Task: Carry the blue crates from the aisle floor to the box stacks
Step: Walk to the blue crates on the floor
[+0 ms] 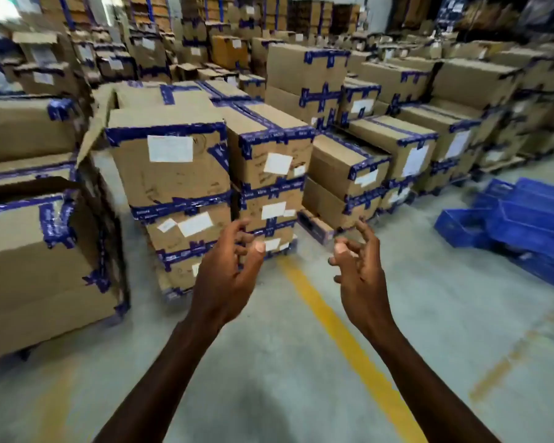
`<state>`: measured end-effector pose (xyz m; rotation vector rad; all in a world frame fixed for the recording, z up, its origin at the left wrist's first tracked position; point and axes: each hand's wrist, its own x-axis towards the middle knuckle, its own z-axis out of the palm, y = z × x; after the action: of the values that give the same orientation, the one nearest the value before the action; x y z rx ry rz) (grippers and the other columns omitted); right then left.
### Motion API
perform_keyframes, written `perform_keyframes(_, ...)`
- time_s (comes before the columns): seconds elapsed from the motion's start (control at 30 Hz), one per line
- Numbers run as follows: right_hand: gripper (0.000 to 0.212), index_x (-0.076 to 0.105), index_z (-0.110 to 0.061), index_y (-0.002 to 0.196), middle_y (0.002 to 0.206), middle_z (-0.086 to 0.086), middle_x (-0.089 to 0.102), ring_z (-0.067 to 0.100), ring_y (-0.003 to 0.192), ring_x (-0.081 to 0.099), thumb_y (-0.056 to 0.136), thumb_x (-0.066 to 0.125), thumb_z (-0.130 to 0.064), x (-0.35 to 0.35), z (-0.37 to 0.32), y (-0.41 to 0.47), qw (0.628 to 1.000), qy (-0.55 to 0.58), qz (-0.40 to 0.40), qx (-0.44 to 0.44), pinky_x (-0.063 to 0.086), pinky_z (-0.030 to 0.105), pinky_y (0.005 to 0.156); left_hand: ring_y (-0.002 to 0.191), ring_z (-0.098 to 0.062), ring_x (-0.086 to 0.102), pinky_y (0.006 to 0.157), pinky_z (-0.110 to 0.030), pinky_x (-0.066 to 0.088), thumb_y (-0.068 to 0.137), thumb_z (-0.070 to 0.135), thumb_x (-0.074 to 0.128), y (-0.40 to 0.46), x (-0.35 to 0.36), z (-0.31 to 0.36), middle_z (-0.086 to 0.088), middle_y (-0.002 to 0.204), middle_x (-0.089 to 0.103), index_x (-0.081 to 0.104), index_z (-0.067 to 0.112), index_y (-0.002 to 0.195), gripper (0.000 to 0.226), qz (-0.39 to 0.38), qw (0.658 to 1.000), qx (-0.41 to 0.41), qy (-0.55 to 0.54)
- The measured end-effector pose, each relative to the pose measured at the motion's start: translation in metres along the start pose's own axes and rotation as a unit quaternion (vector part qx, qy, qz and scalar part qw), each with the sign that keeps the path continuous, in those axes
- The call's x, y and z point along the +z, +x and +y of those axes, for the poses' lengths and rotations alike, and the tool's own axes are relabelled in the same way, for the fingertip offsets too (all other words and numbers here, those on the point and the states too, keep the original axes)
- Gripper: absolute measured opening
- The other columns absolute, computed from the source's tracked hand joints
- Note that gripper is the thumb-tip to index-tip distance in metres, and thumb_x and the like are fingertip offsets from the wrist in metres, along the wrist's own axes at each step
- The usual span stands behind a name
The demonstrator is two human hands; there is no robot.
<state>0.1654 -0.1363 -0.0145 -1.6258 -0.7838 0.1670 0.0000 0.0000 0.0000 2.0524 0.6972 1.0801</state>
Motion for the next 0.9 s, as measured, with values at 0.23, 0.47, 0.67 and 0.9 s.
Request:
perform_keyframes(0.23, 0.064, 0.036, -0.045, 0.142, 0.119, -0.013, 0.064, 0.011, 0.087, 0.068, 0.083, 0.048, -0.067, -0.07, 0.071, -0.002, 0.991, -0.033, 0.075, 0.103, 0.056, 0.039, 0.076, 0.096, 0.003, 0.062, 0.081, -0.028, 0.054, 0.093, 0.054, 0.046, 0.008, 0.118, -0.002, 0.018, 0.106, 0.063, 0.048, 0.026, 0.137, 0.052, -0.09, 0.994, -0.03, -0.055)
perform_keyframes(0.47, 0.064, 0.036, -0.047, 0.142, 0.118, -0.016, 0.063, 0.014, 0.092, 0.068, 0.083, 0.05, -0.069, -0.177, 0.159, 0.029, 0.974, -0.023, 0.132, 0.182, 0.056, 0.05, 0.084, 0.095, 0.01, 0.059, 0.077, -0.01, 0.046, 0.092, 0.056, 0.046, 0.023, 0.263, 0.032, 0.026, 0.104, 0.06, 0.048, 0.034, 0.129, 0.043, -0.137, 0.984, -0.06, -0.095)
perform_keyframes(0.67, 0.053, 0.033, -0.049, 0.144, 0.12, -0.02, 0.059, 0.01, 0.088, 0.067, 0.095, 0.05, -0.06, -0.282, 0.209, 0.06, 0.954, -0.027, 0.199, 0.221, 0.056, 0.049, 0.083, 0.097, 0.011, 0.056, 0.073, -0.004, 0.041, 0.099, 0.047, 0.048, 0.031, 0.395, 0.079, 0.019, 0.107, 0.061, 0.049, 0.03, 0.132, 0.037, -0.201, 0.967, -0.093, -0.127)
perform_keyframes(0.9, 0.067, 0.034, -0.05, 0.142, 0.118, -0.021, 0.061, 0.015, 0.085, 0.067, 0.081, 0.047, -0.074, -0.375, 0.264, 0.124, 0.929, -0.015, 0.28, 0.242, 0.055, 0.05, 0.082, 0.097, 0.004, 0.059, 0.072, -0.005, 0.04, 0.099, 0.045, 0.05, 0.072, 0.539, 0.109, 0.011, 0.108, 0.063, 0.051, 0.031, 0.131, 0.035, -0.283, 0.944, -0.088, -0.145)
